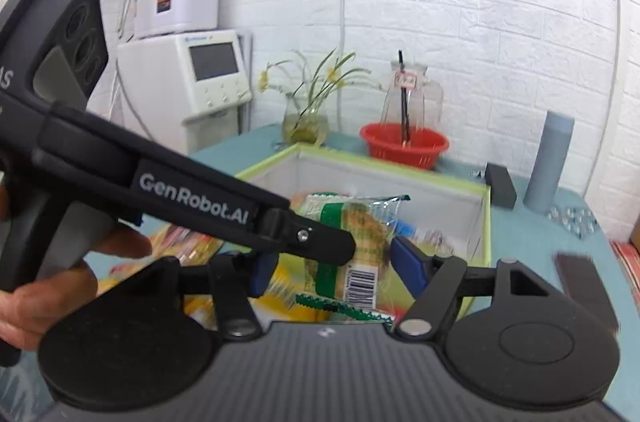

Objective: Organize snacks
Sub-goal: 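Carry the green-banded cake into the box and release it, then move the left gripper to the red bean snack bag and grasp it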

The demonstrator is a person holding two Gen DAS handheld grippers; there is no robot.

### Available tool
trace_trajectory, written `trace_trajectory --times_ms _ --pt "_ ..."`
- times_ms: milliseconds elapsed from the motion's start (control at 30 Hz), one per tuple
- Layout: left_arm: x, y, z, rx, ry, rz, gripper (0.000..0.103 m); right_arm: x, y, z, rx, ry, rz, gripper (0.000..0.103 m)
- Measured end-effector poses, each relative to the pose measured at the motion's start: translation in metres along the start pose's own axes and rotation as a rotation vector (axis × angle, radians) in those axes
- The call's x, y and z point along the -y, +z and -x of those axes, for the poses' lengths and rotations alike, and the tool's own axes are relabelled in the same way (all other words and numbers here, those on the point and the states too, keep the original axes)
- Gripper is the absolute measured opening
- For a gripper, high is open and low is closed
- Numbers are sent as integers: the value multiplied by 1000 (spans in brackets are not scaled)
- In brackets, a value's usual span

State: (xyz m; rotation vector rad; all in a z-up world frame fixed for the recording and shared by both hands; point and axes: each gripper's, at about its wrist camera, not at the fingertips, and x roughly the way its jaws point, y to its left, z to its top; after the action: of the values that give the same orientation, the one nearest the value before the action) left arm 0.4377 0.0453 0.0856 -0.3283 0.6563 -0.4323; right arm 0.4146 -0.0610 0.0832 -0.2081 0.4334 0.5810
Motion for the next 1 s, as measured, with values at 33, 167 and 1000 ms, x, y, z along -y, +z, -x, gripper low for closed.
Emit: trace_trajectory --times_ms 33,167,1000 --pt "-3 13 -11 3 9 -10 7 7 7 -11 -4 2 -1 72" --pt "-17 44 -50 -12 40 -22 6 30 22 -64 -65 -2 11 72" --pt "25 -85 -28 -168 -116 35 55 38 -112 57 -145 -36 -127 93"
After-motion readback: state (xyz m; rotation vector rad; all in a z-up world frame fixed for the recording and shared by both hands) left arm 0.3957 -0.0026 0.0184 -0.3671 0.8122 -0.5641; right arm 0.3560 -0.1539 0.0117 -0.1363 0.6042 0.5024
